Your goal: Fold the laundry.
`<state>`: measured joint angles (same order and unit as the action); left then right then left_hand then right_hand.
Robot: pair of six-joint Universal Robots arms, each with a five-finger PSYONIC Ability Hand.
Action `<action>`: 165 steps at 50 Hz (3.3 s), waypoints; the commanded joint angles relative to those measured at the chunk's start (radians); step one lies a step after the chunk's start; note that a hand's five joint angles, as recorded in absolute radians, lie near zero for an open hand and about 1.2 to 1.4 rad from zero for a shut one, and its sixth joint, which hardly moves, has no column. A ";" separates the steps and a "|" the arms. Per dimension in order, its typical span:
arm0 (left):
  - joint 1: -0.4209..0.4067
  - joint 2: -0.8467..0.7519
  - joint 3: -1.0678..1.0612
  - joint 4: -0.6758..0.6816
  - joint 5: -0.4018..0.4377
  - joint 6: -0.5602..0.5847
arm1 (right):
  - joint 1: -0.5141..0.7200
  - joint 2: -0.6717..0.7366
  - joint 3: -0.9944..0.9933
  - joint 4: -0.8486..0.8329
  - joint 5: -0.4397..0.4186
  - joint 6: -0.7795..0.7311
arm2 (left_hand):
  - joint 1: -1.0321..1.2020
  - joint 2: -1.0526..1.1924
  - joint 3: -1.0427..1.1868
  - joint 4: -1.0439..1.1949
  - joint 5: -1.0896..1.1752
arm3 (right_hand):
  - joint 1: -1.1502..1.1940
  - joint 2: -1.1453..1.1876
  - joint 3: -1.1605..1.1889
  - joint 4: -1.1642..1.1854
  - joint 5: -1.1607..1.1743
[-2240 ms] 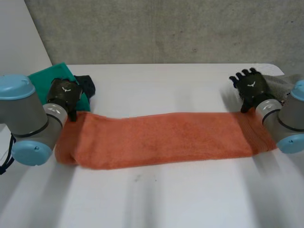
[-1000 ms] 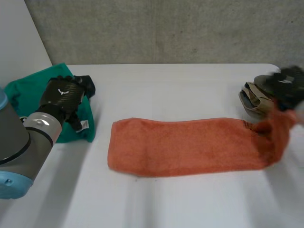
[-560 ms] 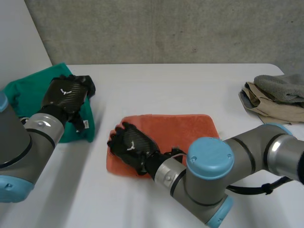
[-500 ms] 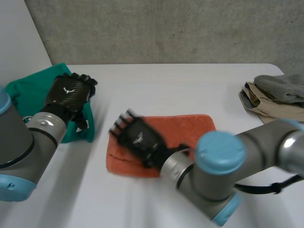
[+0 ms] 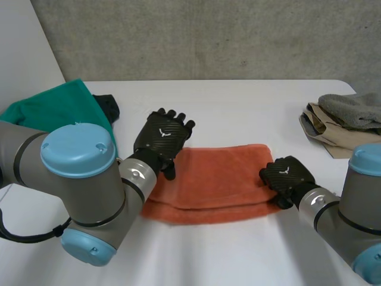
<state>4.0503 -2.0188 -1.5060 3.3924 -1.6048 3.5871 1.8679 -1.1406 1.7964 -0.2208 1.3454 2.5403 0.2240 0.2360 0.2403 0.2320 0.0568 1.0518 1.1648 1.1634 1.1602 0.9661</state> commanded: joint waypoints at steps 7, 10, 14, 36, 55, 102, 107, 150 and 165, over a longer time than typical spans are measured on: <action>0.159 0.215 -0.169 -0.007 -0.044 -0.004 | 0.347 0.036 -0.264 -0.106 0.017 -0.092 | -0.002 -0.014 -0.018 -0.010 -0.009 | 0.344 0.231 0.233 0.236 0.256; 0.193 0.239 -0.209 -0.008 -0.046 -0.004 | 0.431 0.116 -0.299 -0.121 -0.055 -0.101 | -0.005 -0.017 -0.021 -0.013 -0.012 | 0.344 0.231 0.233 0.236 0.256; 0.226 0.244 -0.238 -0.007 -0.046 -0.005 | 0.540 0.223 -0.348 -0.132 -0.172 -0.104 | -0.005 -0.017 -0.021 -0.013 -0.012 | 0.344 0.231 0.233 0.236 0.256; 0.070 0.111 -0.008 -0.041 -0.043 -0.283 | 0.251 -0.065 -0.268 0.046 0.031 0.526 | 0.016 0.004 0.000 0.008 0.009 | -0.877 -0.990 -0.989 -0.986 -0.966; -0.024 -0.086 -0.042 -0.174 -0.192 -0.229 | 0.277 0.315 -0.586 0.288 -0.034 0.555 | 0.031 0.019 0.014 0.023 0.023 | -0.877 -0.990 -0.989 -0.986 -0.966; 0.131 0.026 0.285 -0.351 0.493 -0.223 | 0.482 0.209 -0.080 -0.402 0.133 0.097 | 0.034 0.022 0.017 0.026 0.026 | -0.732 -0.845 -0.844 -0.840 -0.821; 0.130 0.018 0.283 -0.349 0.491 -0.223 | 0.479 0.242 -0.104 -0.410 0.133 0.095 | 0.034 0.022 0.017 0.026 0.026 | -0.667 -0.781 -0.779 -0.776 -0.756; 0.180 0.060 0.288 -0.305 0.450 -0.225 | 0.352 0.214 -0.400 -0.422 0.112 0.112 | 0.036 0.024 0.020 0.028 0.029 | 0.344 0.231 0.233 0.236 0.256; 0.185 0.098 0.287 -0.280 0.434 -0.238 | -0.084 0.157 -0.663 -0.492 -0.058 0.393 | 0.036 0.024 0.020 0.028 0.029 | 0.344 0.231 0.233 0.236 0.256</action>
<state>4.2408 -1.9191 -1.2164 3.1156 -1.1719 3.3504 1.9658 -0.9888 1.2198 -0.6699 1.3281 2.7981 0.2256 0.2360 0.2403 0.2320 0.0570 0.9785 1.1202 1.1397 1.1947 0.8881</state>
